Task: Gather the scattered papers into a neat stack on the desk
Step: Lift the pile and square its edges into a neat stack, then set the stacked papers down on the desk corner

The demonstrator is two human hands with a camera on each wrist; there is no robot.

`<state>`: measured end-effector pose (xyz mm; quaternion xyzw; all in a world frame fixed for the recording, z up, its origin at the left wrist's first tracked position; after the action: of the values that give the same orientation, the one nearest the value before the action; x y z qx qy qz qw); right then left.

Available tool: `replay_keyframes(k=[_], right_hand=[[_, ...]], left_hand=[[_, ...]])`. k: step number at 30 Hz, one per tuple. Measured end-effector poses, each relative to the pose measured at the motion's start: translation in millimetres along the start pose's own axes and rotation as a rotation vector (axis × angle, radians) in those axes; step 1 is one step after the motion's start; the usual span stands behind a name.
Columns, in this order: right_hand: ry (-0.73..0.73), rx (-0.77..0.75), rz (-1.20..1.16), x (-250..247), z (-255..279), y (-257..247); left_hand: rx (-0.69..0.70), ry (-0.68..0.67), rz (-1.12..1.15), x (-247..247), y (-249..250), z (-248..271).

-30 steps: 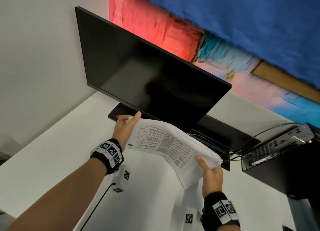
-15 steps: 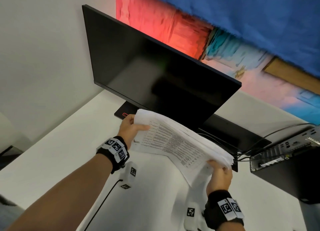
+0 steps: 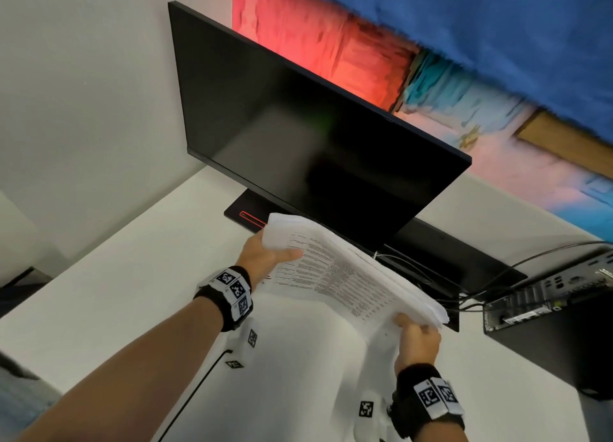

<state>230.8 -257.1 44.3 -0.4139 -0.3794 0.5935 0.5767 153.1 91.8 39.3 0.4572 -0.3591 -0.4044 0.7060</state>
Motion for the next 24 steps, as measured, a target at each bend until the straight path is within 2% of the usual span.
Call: replay_keyframes(k=[2, 6, 9, 11, 13, 15, 17, 19, 21, 22, 24], right_hand=[[-0.021, 0.019, 0.012, 2.8, -1.4, 2.6], [-0.052, 0.003, 0.015, 0.0, -5.9, -1.7], [-0.086, -0.068, 0.07, -3.5, -1.4, -21.3], [-0.079, -0.215, 0.197, -8.4, 6.1, -51.2], [-0.065, -0.431, 0.426, -4.9, 16.3, -88.5], [-0.153, -0.608, 0.645, 14.6, 29.6, -114.6], [-0.323, -0.669, 0.739, 41.6, 44.5, -126.7], [-0.479, -0.685, 0.713, 61.6, 57.6, -130.9], [-0.55, -0.717, 0.627, 71.6, 71.5, -135.7], [-0.558, -0.715, 0.548, 71.8, 76.1, -136.8], [-0.545, -0.69, 0.365, 68.9, 80.9, -137.5]], left_hand=[[-0.023, -0.016, -0.002, 6.0, -5.0, 0.4], [0.029, 0.074, 0.007, 2.7, -3.9, 5.0], [0.083, 0.085, -0.047, -0.8, 4.9, 13.0], [0.127, 0.073, -0.111, -0.1, 17.7, 19.3], [0.218, 0.049, -0.221, 6.7, 44.7, 29.2], [0.32, -0.021, -0.327, 24.6, 77.8, 40.8], [0.45, -0.076, -0.512, 49.1, 116.3, 57.7], [0.672, -0.063, -0.761, 77.3, 159.2, 86.1], [0.85, 0.013, -0.881, 92.6, 194.2, 115.3], [0.878, 0.069, -0.882, 90.6, 203.5, 124.2], [0.878, 0.264, -0.827, 65.7, 208.4, 133.3]])
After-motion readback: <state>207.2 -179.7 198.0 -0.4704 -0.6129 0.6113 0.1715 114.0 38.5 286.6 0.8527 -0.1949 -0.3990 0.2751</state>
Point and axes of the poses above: each hand's wrist, its own z-axis away from the middle knuckle, its own x-axis out of the palm, y = z × x, the point moved 10 cm from there along -z, towards the middle knuckle, and after that the axes turned 10 degrees about -y, right-handed, at the moved point
